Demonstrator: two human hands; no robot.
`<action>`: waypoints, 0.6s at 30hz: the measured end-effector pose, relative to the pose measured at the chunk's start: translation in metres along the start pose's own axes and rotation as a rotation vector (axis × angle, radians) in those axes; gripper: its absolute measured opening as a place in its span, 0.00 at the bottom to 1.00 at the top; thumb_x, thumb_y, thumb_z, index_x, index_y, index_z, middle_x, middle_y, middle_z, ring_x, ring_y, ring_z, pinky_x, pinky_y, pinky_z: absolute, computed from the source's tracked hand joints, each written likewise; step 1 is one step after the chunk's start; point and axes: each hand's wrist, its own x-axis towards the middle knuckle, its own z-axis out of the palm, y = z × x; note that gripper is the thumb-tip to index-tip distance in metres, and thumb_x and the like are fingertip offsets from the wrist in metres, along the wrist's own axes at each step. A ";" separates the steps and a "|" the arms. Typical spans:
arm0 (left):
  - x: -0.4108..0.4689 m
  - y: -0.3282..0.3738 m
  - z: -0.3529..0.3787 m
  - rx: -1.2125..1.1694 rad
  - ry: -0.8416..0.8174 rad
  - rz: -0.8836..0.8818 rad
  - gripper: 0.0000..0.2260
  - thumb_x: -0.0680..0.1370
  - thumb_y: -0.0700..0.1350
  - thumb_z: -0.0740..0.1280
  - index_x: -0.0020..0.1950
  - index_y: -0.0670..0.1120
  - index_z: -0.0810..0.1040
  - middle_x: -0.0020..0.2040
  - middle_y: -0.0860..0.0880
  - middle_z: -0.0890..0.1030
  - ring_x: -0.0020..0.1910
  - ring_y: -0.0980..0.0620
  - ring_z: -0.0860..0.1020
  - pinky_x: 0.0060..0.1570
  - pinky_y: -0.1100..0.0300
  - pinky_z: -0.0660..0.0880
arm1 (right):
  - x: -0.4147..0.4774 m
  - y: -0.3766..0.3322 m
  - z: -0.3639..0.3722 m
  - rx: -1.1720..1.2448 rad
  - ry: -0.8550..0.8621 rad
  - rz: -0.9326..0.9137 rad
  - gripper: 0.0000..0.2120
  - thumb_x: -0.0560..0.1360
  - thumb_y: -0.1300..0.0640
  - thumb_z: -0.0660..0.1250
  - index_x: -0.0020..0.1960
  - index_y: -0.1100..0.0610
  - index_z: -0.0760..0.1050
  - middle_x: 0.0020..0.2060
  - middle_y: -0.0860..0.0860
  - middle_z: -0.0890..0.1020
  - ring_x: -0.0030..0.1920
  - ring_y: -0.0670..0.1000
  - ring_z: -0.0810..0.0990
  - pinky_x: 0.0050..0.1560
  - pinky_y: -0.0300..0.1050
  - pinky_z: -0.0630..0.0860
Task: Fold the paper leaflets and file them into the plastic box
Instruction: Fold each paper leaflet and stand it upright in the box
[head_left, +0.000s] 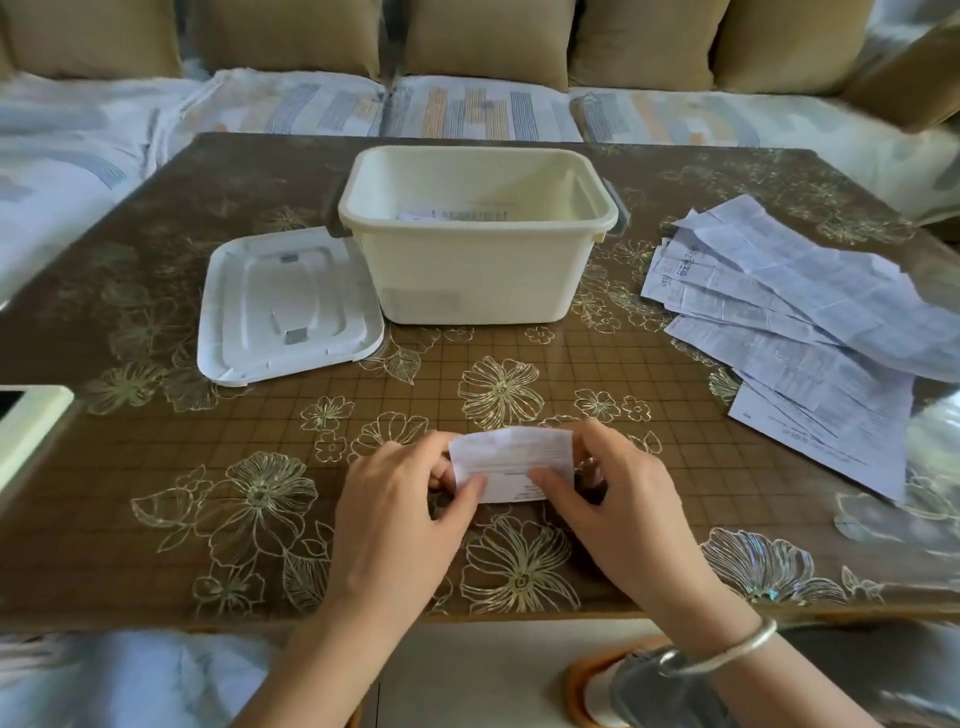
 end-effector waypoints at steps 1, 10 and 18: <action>0.000 0.001 0.000 0.018 -0.003 0.002 0.08 0.70 0.50 0.73 0.42 0.50 0.76 0.32 0.60 0.73 0.34 0.56 0.72 0.41 0.58 0.67 | 0.000 0.000 0.002 -0.042 0.011 0.001 0.11 0.71 0.50 0.73 0.51 0.49 0.75 0.37 0.39 0.74 0.36 0.42 0.72 0.35 0.33 0.68; -0.005 0.001 0.001 0.036 -0.016 -0.014 0.29 0.70 0.49 0.72 0.70 0.47 0.71 0.60 0.52 0.73 0.47 0.56 0.75 0.49 0.61 0.76 | -0.005 0.001 0.007 -0.117 0.062 -0.010 0.28 0.69 0.51 0.74 0.66 0.51 0.69 0.56 0.44 0.72 0.53 0.44 0.72 0.47 0.35 0.69; -0.005 -0.003 0.006 0.124 0.004 0.186 0.09 0.77 0.49 0.65 0.51 0.51 0.84 0.49 0.58 0.80 0.52 0.53 0.75 0.49 0.54 0.75 | 0.001 0.005 0.007 -0.259 0.020 -0.276 0.05 0.73 0.55 0.71 0.48 0.49 0.82 0.51 0.42 0.80 0.56 0.49 0.74 0.50 0.43 0.74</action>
